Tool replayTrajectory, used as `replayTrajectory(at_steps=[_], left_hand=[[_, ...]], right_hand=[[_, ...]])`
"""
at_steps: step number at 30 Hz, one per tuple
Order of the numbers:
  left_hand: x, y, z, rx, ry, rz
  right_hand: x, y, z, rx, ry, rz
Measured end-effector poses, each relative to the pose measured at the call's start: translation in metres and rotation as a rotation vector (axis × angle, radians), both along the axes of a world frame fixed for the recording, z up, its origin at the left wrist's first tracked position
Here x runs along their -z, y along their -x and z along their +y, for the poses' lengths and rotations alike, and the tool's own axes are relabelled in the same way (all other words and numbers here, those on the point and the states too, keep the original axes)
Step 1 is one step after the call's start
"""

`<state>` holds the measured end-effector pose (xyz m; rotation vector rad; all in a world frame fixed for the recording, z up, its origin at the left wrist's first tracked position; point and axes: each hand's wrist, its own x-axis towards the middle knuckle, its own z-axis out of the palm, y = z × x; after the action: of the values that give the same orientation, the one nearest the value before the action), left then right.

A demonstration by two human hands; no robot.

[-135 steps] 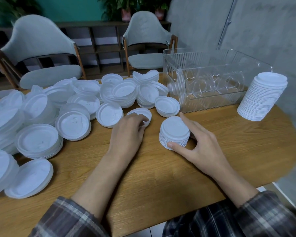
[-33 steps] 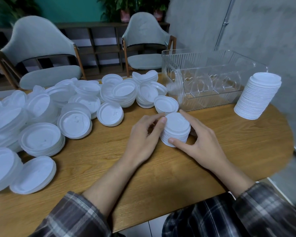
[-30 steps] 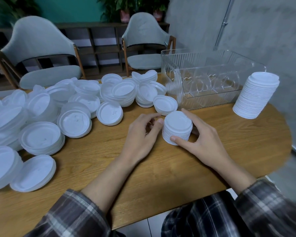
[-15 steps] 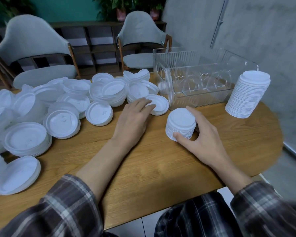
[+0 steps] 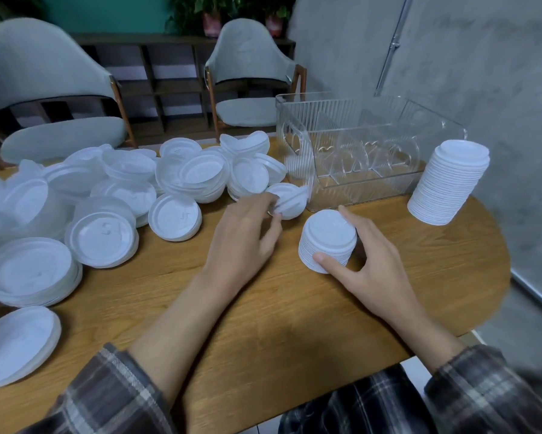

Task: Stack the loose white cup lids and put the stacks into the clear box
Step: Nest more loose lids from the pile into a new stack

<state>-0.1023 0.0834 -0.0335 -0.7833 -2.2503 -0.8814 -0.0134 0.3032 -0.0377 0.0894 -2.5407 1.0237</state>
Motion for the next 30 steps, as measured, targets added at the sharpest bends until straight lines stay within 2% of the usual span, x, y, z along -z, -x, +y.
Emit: replayTrajectory(at_steps=[5, 9, 11, 30], left_hand=[[-0.015, -0.008, 0.004, 0.035, -0.432, -0.255], [-0.016, -0.011, 0.012, 0.161, -0.618, -0.627], [-0.014, -0.013, 0.017, 0.223, -0.640, -0.714], [-0.009, -0.024, 0.041, 0.144, -0.500, -0.540]], right_hand=[[-0.001, 0.000, -0.001, -0.009, 0.002, -0.012], [-0.002, -0.002, -0.002, -0.037, 0.026, -0.009], [-0.002, -0.002, -0.002, -0.054, 0.027, -0.013], [0.000, -0.001, -0.002, -0.111, 0.007, 0.007]])
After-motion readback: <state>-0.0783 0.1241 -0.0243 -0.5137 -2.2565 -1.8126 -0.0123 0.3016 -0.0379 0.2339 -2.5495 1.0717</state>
